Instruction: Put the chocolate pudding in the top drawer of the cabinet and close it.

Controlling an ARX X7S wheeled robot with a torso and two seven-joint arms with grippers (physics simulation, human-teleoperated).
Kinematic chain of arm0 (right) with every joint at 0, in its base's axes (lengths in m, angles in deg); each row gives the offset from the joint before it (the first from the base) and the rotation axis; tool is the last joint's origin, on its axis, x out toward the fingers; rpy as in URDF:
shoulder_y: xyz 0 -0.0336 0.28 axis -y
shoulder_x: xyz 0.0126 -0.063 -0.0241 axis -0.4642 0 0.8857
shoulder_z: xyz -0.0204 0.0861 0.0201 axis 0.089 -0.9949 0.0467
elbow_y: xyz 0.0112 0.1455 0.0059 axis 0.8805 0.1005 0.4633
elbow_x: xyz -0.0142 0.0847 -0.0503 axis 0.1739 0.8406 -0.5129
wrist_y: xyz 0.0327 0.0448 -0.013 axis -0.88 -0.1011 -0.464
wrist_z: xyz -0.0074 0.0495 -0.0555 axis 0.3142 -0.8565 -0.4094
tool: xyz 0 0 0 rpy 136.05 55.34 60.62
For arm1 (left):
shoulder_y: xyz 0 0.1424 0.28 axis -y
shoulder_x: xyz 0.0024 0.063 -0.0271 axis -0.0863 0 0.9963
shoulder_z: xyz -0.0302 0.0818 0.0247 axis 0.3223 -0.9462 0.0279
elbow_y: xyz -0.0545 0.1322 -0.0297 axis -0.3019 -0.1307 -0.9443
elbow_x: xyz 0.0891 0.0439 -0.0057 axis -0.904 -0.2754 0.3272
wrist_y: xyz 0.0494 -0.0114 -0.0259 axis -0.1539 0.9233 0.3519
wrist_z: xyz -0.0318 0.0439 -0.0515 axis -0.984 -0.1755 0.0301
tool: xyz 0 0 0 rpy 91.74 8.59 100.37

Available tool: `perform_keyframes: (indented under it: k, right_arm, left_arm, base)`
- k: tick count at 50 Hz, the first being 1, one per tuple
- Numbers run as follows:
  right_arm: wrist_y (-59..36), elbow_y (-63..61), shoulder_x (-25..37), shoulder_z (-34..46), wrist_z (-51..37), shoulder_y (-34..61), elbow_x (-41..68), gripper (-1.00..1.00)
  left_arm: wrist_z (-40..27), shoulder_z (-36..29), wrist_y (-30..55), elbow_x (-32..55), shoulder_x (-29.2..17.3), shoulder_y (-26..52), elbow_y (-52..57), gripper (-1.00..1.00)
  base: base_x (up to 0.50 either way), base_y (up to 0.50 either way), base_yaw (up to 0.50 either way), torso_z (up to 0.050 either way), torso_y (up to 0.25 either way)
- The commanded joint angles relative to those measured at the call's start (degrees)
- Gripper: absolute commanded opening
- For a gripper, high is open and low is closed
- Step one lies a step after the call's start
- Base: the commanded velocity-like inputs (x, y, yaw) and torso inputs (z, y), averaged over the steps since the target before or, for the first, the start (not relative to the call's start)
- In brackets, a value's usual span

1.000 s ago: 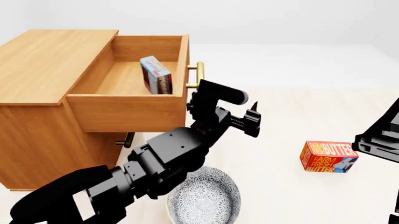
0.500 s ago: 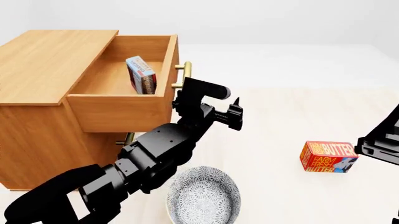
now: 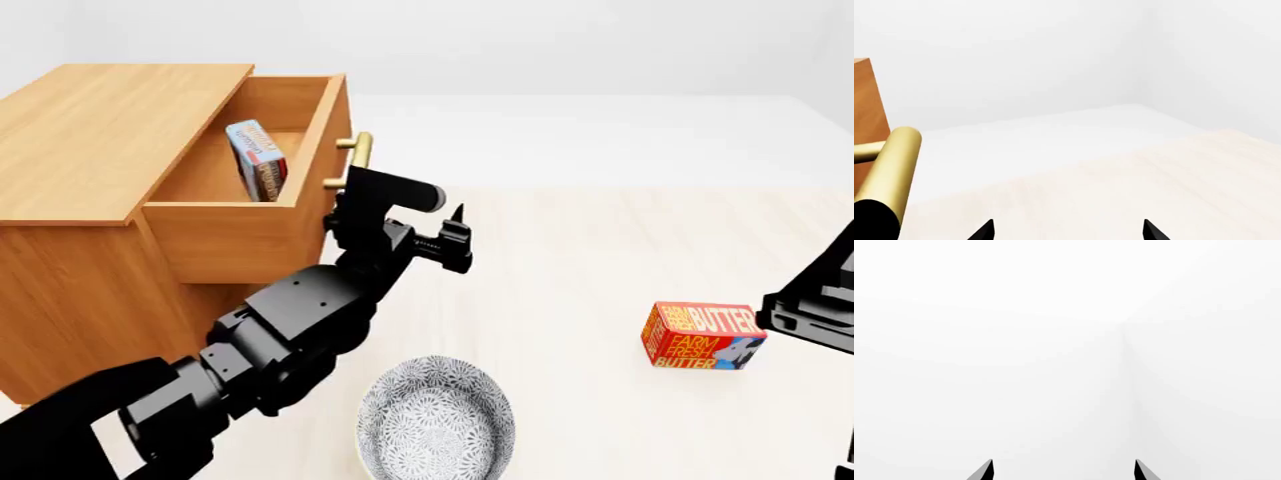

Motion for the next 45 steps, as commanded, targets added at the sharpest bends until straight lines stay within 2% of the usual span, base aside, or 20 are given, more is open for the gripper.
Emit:
perform_keyframes:
  k: [1, 18, 37, 45]
  right_arm:
    - [-0.30, 0.10, -0.54, -0.20, 0.37, 0.11, -0.02, 1.00]
    - [-0.80, 0.48, -1.44, -0.29, 1.21, 0.61, 0.13, 1.00]
    - [-1.87, 0.96, -3.02, -0.12, 2.22, 1.77, 0.01, 1.00]
    - [-2.25, 1.14, -3.55, -0.13, 2.44, 2.05, -0.06, 1.00]
  left_arm:
    - [-3.64, 1.37, -0.04, -0.81, -4.08, 0.87, 1.74, 1.00]
    - [-7.74, 2.09, 0.05, -1.23, -10.03, 1.02, 7.61, 1.00]
    - [-6.41, 2.62, -1.09, -2.20, -10.70, 0.53, 2.43, 1.00]
    - [-7.42, 2.71, -1.14, -2.57, -12.66, 0.27, 3.53, 1.00]
  base:
    - [0.00, 0.00, 0.00, 0.000, 0.000]
    - [0.00, 0.00, 0.00, 0.001, 0.000]
    - [0.01, 0.00, 0.00, 0.000, 0.000]
    - [0.01, 0.00, 0.00, 0.000, 0.000]
